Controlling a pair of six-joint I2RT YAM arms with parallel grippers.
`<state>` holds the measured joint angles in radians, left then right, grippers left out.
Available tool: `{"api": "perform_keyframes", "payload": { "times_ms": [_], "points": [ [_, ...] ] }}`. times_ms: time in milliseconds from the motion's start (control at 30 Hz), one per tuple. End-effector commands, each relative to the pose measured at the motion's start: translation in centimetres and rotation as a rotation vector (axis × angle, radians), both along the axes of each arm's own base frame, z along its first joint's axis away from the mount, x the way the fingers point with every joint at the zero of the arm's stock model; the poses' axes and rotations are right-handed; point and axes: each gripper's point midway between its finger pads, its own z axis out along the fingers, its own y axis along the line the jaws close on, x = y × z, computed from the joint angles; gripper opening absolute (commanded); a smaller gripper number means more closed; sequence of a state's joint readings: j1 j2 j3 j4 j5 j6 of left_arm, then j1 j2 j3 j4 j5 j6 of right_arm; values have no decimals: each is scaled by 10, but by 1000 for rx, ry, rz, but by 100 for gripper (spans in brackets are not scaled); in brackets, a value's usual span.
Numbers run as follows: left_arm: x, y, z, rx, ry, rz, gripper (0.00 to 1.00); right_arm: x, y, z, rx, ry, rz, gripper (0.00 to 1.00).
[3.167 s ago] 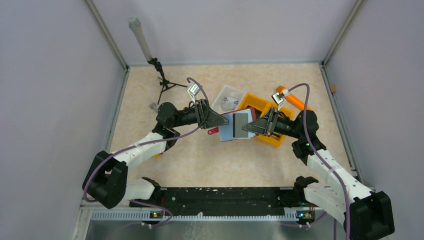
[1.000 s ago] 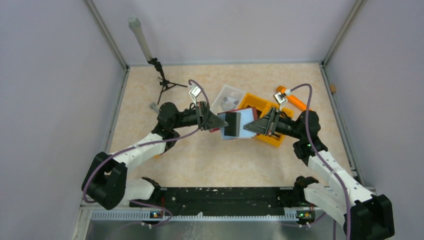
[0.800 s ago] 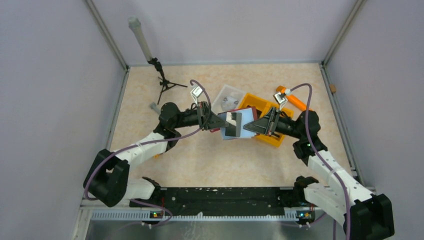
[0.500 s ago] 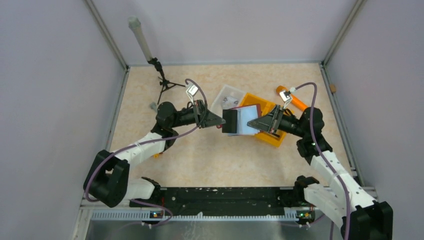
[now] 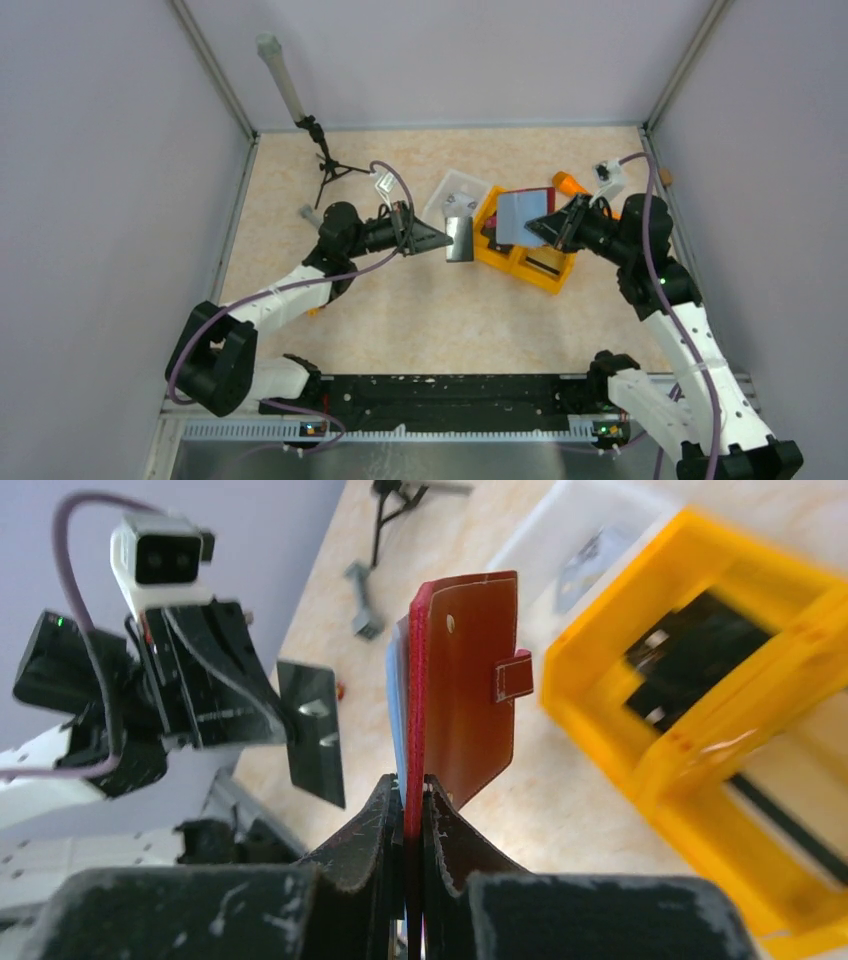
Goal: Take the credit cards out of the card holder
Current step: Remove the credit card from the card holder, then place the credit card in the storage box.
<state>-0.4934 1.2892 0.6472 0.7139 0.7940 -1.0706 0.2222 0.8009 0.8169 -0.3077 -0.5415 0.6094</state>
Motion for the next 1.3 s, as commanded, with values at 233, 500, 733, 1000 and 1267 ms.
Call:
{"api": "perform_keyframes", "payload": {
  "times_ms": [233, 500, 733, 1000, 1267],
  "points": [
    [54, -38, -18, 96, -25, 202, 0, 1, -104, 96, -276, -316, -516, 0],
    [93, -76, -45, 33, 178, 514, 0, -12, -113, 128, -205, -394, -582, 0],
    [118, -128, -55, 476, -137, 463, 0, -21, -116, 134, -204, -423, -585, 0],
    [125, -112, -71, 877, -708, 238, 0, -37, -135, 147, -265, -481, -651, 0],
    [114, -105, -92, 1141, -1307, -144, 0, -40, -137, 143, -272, -485, -654, 0]
  ]
}}
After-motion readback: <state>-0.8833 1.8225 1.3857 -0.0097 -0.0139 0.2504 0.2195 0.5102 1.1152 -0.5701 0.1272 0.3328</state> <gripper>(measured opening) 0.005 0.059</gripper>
